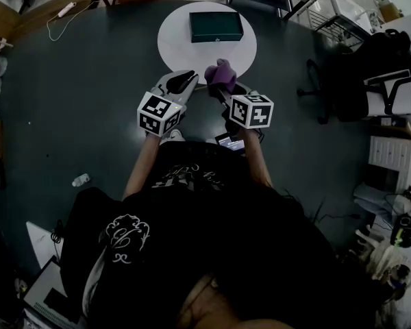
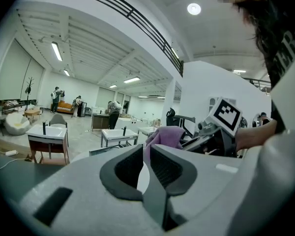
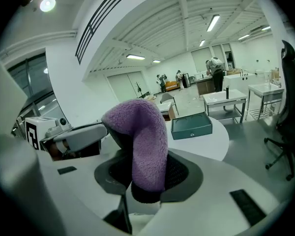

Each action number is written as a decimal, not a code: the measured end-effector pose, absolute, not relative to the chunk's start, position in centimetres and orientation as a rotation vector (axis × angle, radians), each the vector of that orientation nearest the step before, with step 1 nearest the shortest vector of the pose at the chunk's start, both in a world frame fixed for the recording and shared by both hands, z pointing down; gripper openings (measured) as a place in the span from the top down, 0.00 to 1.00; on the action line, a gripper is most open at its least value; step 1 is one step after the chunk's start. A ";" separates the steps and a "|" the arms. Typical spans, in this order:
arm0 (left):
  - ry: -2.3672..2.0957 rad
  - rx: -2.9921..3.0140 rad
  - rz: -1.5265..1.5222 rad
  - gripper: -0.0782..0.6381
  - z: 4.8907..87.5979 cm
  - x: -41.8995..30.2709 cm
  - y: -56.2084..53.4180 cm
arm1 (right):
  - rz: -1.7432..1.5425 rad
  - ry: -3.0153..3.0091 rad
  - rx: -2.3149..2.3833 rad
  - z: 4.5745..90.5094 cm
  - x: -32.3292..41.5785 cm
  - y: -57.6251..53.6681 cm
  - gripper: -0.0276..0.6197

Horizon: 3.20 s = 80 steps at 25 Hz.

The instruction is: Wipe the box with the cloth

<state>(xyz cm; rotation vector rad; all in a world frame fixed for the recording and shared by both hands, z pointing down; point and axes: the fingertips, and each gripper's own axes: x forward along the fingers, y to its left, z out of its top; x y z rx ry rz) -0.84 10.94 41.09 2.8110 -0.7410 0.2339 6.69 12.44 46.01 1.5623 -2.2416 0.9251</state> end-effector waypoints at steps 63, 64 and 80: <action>-0.863 2.574 0.490 0.84 49.4 3.7 -11.0 | 0.989 -2.151 1.210 57.3 8.9 -22.5 0.78; -0.841 2.578 0.493 0.84 49.5 3.4 -11.1 | 0.998 -2.135 1.213 57.9 8.3 -22.9 0.78; -0.717 2.602 0.482 0.84 50.0 -0.3 -13.8 | 0.982 -1.816 1.312 63.7 12.5 -24.3 0.78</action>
